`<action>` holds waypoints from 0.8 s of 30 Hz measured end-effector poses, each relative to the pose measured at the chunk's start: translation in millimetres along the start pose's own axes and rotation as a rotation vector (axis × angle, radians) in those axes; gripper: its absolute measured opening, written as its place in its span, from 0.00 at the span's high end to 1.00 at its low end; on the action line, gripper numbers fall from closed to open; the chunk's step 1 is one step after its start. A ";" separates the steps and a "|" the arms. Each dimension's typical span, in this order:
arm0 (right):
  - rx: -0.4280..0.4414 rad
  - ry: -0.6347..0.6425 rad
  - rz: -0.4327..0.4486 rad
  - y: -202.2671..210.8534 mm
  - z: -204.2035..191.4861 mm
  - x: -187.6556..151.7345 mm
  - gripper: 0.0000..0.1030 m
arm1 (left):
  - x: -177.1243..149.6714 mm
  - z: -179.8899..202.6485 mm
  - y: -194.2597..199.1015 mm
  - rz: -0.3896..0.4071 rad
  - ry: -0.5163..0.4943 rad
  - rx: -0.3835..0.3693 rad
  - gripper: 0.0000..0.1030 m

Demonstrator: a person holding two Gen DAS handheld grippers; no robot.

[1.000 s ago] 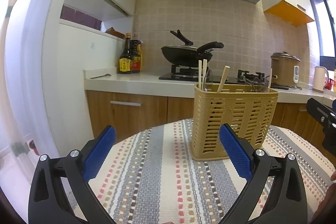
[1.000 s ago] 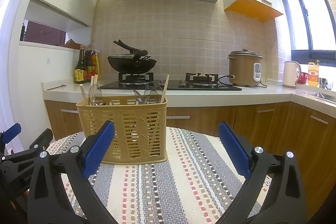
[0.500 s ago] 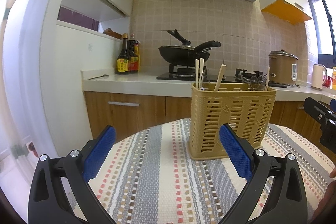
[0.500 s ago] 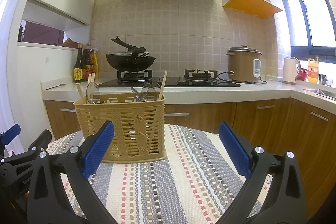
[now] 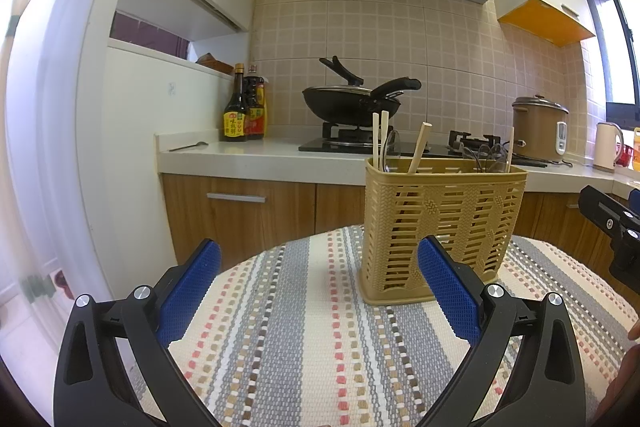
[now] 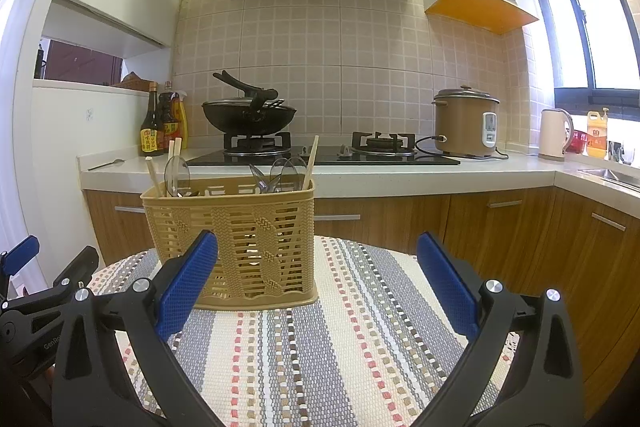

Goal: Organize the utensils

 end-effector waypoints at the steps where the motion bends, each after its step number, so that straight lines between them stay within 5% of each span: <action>1: 0.000 -0.001 0.001 0.1 0.2 0.1 0.08 | 0.0 -0.2 -0.5 -0.001 0.000 0.000 0.07; 24: 0.021 -0.031 -0.017 -2.2 3.6 -3.2 0.08 | -3.4 0.2 -0.6 -0.013 -0.003 0.012 0.07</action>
Point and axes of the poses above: each gripper's, at about its wrist camera, not at the fingertips, and y roughly against the way its jaws point, z to its right, x to its top, the point moved 9 cm from there along -y, roughly the way its jaws point, and after that the axes turned 15 degrees about x, right-handed, at the moved point
